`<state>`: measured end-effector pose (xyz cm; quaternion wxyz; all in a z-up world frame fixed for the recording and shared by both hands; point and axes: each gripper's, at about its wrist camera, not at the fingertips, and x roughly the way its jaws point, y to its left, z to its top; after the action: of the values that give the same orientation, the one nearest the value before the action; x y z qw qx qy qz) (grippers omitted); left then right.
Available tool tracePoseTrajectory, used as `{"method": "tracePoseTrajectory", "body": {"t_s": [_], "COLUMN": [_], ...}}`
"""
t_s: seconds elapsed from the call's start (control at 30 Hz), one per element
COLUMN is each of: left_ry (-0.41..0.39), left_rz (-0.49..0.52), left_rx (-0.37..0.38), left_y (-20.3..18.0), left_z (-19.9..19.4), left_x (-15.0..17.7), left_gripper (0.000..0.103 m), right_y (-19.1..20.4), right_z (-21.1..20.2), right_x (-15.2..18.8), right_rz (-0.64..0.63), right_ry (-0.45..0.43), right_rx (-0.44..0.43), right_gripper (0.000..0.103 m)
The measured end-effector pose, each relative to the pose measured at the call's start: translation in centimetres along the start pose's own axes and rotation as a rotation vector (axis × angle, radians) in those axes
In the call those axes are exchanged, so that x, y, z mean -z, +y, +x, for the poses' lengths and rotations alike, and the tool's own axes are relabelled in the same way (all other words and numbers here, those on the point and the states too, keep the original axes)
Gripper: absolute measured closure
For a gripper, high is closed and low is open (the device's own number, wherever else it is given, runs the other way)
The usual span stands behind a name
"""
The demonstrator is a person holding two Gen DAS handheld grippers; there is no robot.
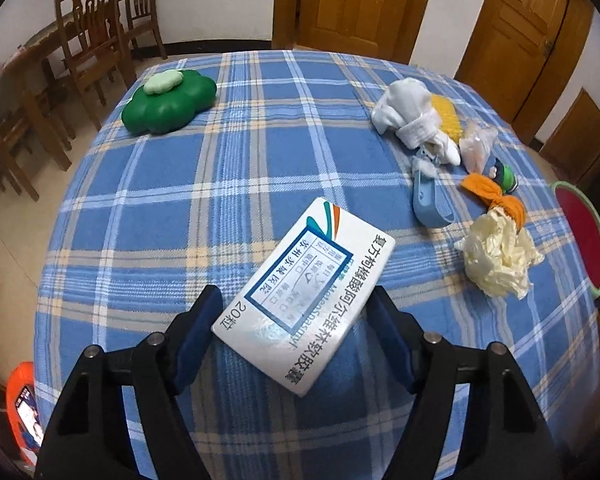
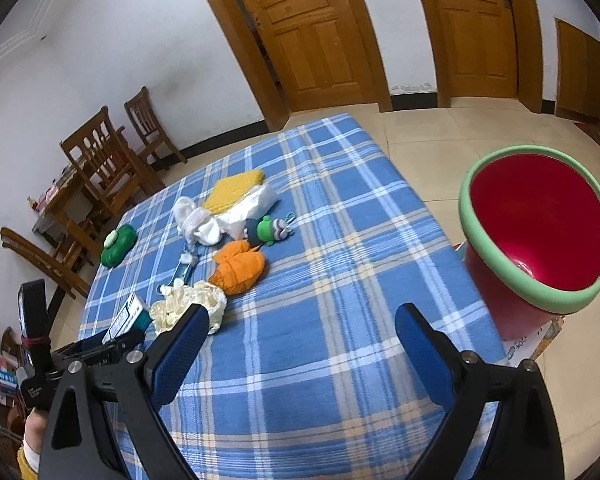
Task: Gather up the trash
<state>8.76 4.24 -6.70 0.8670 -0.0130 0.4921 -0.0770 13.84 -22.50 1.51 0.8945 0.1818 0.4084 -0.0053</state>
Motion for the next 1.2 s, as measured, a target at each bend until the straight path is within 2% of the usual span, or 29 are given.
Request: {"method": "tracePoseTrajectory", "body": {"t_s": [0.27, 0.6, 0.73, 0.83, 0.87, 0.93, 0.97, 1.07, 1.2], "left_ry": [-0.033, -0.082, -0.096, -0.098, -0.1, -0.101, -0.101, -0.098, -0.108], "left_rz": [-0.138, -0.201, -0.199, -0.199, -0.199, -0.198, -0.196, -0.183, -0.166], "left_rx": [0.067, 0.051, 0.053, 0.063, 0.066, 0.071, 0.073, 0.078, 0.081], "left_y": [1.4, 3.0, 3.1, 3.1, 3.0, 2.9, 2.8, 2.4, 1.7], "left_z": [-0.9, -2.7, -3.1, -3.1, -3.2, -3.2, -3.3, -3.5, -4.3], "left_x": [0.5, 0.6, 0.3, 0.2, 0.1, 0.1, 0.2, 0.2, 0.2], "left_gripper": [0.03, 0.03, 0.03, 0.03, 0.03, 0.03, 0.03, 0.03, 0.03], "right_y": [3.0, 6.9, 7.8, 7.8, 7.9, 7.8, 7.6, 7.6, 7.2], "right_z": [2.3, 6.3, 7.7, 8.6, 8.5, 8.7, 8.6, 8.2, 6.9], "right_x": [0.2, 0.4, 0.9, 1.1, 1.2, 1.2, 1.3, 1.8, 2.0], "right_rz": [-0.065, -0.123, -0.132, -0.119, -0.126, -0.112, -0.095, -0.097, -0.093], "right_ry": [0.05, 0.119, 0.149, 0.17, 0.153, 0.176, 0.179, 0.17, 0.162], "right_rx": [-0.039, -0.094, -0.101, -0.116, -0.109, -0.145, -0.162, -0.168, -0.189], "right_gripper": [0.007, 0.007, 0.021, 0.035, 0.043, 0.057, 0.061, 0.071, 0.075]}}
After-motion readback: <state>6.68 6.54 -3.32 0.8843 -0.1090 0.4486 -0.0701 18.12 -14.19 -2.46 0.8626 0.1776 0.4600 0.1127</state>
